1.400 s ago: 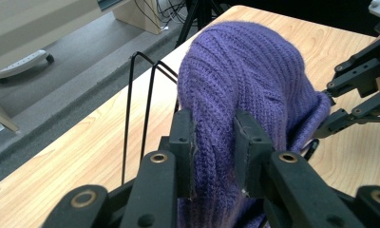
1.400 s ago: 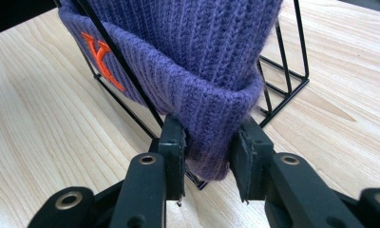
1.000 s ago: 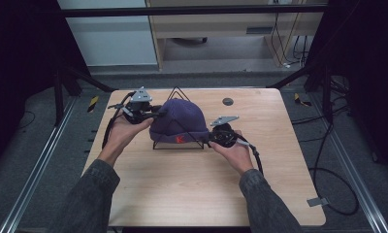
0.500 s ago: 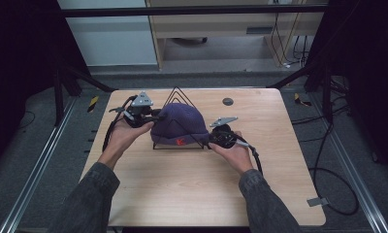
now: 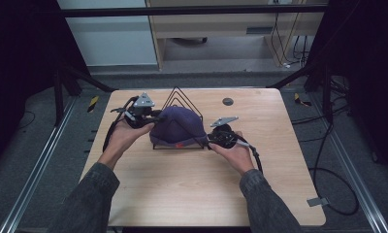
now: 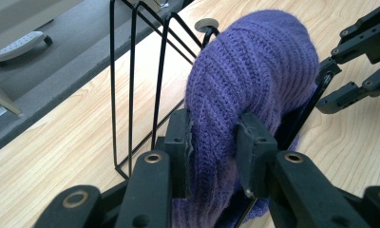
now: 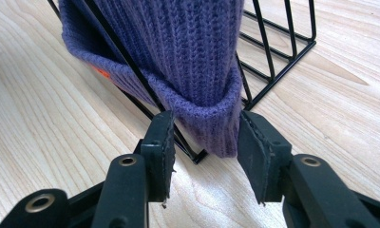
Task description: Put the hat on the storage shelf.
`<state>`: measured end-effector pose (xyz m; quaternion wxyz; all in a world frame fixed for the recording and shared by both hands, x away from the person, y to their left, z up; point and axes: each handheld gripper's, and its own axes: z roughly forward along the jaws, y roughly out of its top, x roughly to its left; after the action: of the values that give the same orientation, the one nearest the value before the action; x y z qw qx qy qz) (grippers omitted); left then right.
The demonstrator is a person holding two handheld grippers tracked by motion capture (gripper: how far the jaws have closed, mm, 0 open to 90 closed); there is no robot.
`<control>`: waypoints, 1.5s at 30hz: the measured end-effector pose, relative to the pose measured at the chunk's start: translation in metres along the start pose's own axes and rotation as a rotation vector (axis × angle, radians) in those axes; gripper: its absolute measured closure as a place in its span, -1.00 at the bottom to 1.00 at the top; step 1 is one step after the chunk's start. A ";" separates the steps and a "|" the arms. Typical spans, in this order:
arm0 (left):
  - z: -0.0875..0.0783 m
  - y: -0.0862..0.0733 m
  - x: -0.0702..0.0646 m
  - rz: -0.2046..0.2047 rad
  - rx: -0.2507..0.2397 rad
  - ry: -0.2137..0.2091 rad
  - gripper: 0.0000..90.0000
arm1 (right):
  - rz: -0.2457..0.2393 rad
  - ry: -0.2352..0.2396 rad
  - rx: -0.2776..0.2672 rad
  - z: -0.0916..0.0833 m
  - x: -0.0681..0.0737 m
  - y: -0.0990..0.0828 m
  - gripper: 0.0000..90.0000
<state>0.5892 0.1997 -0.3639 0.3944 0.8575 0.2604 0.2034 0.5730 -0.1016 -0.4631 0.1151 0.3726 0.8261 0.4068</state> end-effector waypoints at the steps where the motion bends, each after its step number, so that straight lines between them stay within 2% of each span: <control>1: 0.000 0.000 0.000 0.002 0.003 0.001 0.52 | 0.002 -0.002 0.000 0.000 0.000 0.000 0.27; 18: -0.001 0.000 -0.002 0.007 0.017 0.006 0.44 | -0.018 0.002 -0.021 -0.006 0.002 0.003 0.27; 27: -0.001 0.000 -0.002 0.004 0.024 0.014 0.41 | -0.013 0.003 -0.028 -0.009 0.005 0.005 0.22; 30: -0.001 0.000 -0.003 0.010 0.041 0.022 0.40 | -0.016 0.002 -0.029 -0.011 0.006 0.006 0.20; 34: -0.003 0.001 -0.004 0.012 0.038 0.024 0.39 | -0.046 -0.009 -0.031 -0.015 0.008 0.007 0.18; 39: -0.004 0.001 -0.004 0.011 0.037 0.025 0.39 | -0.041 -0.010 -0.037 -0.018 0.007 0.007 0.15; 45: -0.011 0.002 -0.006 0.003 0.018 0.029 0.39 | -0.022 -0.017 -0.043 -0.023 0.006 0.008 0.01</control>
<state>0.5790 0.2013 -0.3564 0.3826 0.8584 0.2667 0.2138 0.5616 -0.1079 -0.4415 0.1344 0.3644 0.8202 0.4201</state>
